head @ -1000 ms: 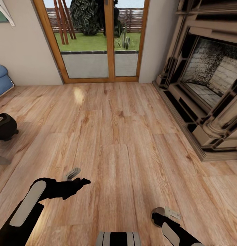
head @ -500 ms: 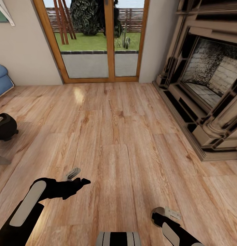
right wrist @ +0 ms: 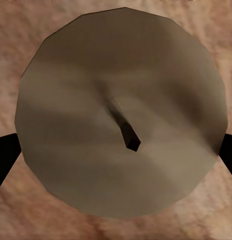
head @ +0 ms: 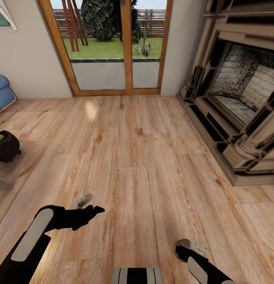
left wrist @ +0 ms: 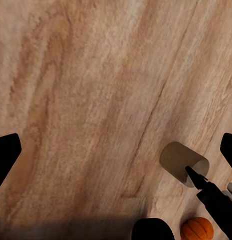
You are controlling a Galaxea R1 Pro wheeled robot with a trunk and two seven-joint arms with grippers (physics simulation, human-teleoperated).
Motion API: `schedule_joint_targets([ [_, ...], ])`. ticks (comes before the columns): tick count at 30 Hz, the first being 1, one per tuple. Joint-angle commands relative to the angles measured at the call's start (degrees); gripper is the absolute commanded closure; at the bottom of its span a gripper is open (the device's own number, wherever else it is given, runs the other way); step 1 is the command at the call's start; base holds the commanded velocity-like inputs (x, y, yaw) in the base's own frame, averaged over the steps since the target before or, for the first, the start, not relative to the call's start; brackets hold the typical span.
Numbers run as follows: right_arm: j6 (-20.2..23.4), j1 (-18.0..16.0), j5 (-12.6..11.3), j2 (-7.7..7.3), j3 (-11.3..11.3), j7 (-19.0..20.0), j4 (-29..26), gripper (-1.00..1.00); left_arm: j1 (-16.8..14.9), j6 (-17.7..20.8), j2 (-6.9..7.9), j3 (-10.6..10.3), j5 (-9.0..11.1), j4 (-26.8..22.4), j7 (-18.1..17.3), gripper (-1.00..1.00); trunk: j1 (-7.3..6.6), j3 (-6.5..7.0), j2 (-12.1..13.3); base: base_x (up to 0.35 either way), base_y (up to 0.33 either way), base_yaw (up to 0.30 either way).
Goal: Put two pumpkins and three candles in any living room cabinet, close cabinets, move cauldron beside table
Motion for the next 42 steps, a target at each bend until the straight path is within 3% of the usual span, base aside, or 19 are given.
schedule_joint_targets([
  [1,0.27,0.00,-0.29,-0.08,0.45,-0.48,-0.17,1.00,-0.03,-0.01,0.04,-0.06,0.53,-0.05,0.60,-1.00,-0.01,-0.04,-0.02,0.000,0.000,0.000],
  [14,0.27,-0.01,-0.29,-0.08,0.45,-0.48,-0.17,1.00,-0.03,-0.01,0.04,-0.05,0.54,-0.05,0.60,-1.00,-0.01,-0.04,-0.02,0.000,0.000,0.000],
  [33,-0.66,0.01,-0.21,-0.08,0.53,-0.14,-0.27,1.00,-0.03,-0.06,-0.10,-0.36,0.43,0.11,0.78,-1.00,-0.45,3.72,0.21,0.000,0.000,0.000],
  [42,-0.85,0.01,-0.20,-0.08,0.50,0.05,-0.34,1.00,-0.05,-0.26,-0.25,-0.83,-0.98,1.02,1.82,-1.00,-0.68,5.72,0.33,0.000,0.000,0.000],
])
